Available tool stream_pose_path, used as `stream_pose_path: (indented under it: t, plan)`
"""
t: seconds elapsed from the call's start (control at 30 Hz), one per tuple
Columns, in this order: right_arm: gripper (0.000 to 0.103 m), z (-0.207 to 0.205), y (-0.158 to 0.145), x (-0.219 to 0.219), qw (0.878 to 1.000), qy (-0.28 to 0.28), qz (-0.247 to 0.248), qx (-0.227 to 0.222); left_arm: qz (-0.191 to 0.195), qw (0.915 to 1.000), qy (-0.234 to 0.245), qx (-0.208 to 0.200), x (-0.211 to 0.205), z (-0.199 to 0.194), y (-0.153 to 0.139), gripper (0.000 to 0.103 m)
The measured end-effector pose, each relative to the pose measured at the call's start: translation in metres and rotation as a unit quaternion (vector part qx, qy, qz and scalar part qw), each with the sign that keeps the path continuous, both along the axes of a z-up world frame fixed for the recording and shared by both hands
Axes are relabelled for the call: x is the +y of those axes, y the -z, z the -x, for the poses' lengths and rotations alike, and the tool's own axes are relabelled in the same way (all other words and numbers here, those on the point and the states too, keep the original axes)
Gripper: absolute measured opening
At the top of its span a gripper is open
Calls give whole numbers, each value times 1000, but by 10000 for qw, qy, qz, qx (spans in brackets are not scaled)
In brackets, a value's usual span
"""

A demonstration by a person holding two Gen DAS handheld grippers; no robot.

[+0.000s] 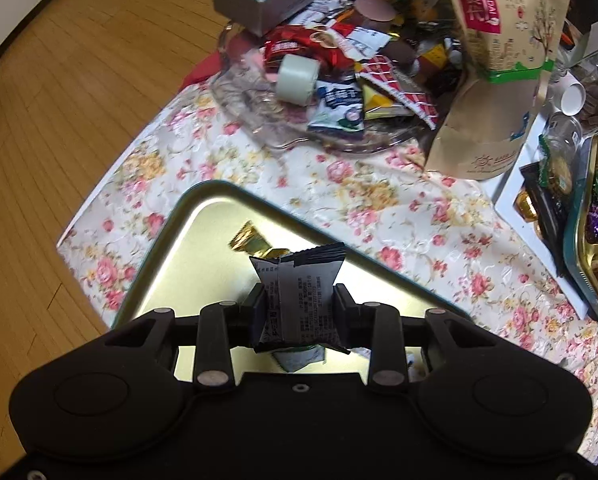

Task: Organize snacks
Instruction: 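Drop the white packet into the gold tray with the left gripper while the right gripper carries its packet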

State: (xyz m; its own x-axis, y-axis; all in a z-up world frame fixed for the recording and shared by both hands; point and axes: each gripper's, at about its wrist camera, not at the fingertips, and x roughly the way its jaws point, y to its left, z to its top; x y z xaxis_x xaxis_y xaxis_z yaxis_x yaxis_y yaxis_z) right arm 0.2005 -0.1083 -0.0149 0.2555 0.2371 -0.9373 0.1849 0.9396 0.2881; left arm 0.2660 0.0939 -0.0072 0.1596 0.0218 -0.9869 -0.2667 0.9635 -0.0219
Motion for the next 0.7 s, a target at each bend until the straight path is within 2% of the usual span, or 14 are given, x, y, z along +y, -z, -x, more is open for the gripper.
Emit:
stream_pose_path:
  t: [0.23, 0.4, 0.5, 0.6, 0.7]
  plan:
    - [33, 15, -7, 19, 9991, -395, 100, -84, -212, 9995, -74, -216, 15, 36, -14, 43]
    - [33, 28, -12, 24, 9982, -547, 182, -140, -207, 9997, -85, -77, 21, 60, -14, 46]
    - [33, 33, -15, 29, 9975, -643, 225, -205, -79, 9997, -205, -94, 23, 67, -19, 47]
    - [33, 38, -18, 34, 9965, -747, 273, -265, -274, 9993, -140, -215, 19, 75, -25, 47]
    - [33, 41, -21, 38, 9953, -860, 312, -323, -244, 9991, -220, -261, 21, 78, -24, 47]
